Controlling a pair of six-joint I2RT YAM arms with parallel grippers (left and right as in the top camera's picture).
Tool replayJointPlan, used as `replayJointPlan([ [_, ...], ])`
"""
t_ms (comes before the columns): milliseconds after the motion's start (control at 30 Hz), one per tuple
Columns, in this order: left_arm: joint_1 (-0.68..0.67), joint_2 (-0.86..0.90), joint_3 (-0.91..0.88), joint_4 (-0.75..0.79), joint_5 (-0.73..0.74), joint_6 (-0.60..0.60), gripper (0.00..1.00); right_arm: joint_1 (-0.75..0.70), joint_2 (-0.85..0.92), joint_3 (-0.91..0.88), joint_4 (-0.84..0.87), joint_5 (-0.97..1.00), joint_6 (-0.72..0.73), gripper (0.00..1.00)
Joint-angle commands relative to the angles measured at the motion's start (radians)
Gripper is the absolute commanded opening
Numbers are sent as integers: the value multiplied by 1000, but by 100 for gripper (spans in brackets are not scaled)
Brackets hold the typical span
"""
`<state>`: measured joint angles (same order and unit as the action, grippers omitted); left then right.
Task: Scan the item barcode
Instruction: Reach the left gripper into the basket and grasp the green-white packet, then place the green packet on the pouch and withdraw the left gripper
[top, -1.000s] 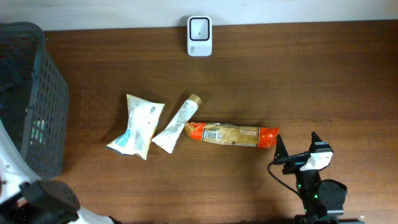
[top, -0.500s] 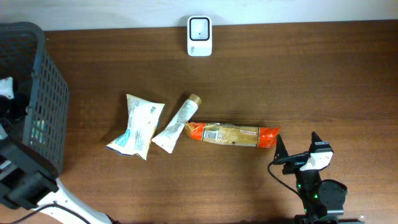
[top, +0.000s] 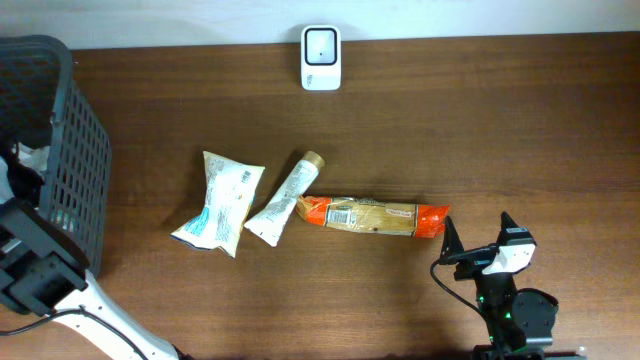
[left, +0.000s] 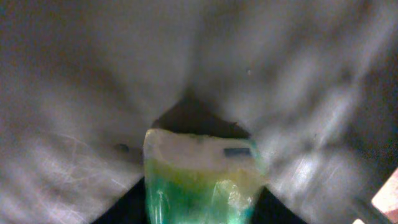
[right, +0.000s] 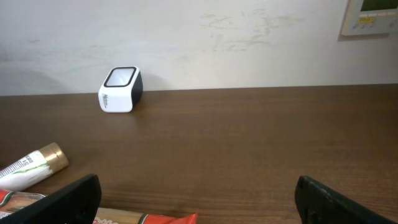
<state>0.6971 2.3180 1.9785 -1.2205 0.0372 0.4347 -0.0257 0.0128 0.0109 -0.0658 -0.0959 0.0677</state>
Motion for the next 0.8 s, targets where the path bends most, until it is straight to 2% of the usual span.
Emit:
replayJointPlan([
  [0,-1,23,7,-10,-12,5,22,-8,-6,-5,-5,-5,-5,99],
  [33,-1,23,7,-13,-28,-3,20,-8,-6,-5,-5,-5,-5,99],
  [100,-2,19,13,-20,-63,-49,5,-8,-6,-5,-5,-5,-5,99],
  [133,-3,12,26,-25,-63,-79,2,-8,-6,-5,-5,-5,-5,99],
  [200,-3,-5,75,-43,-61,-119,2,-8,-6,-5,-5,-5,-5,99],
  [367,-3,-137,336,-140,-28,-298,3,-8,-6,-5,-5,-5,-5,99],
  [433,-3,-208,461,-167,108,-315,3,-8,-6,-5,-5,-5,-5,99],
  [533,-25,-327,544,-191,349,-318,4,-8,-6,-5,-5,-5,-5,99],
  [600,-90,-407,544,-207,416,-317,5,-8,-6,-5,-5,-5,-5,99],
  [667,-169,-432,544,-233,411,-312,5,-8,-6,-5,-5,-5,-5,99],
  [767,-358,-419,513,-303,362,-305,5,-8,-6,-5,-5,-5,-5,99],
])
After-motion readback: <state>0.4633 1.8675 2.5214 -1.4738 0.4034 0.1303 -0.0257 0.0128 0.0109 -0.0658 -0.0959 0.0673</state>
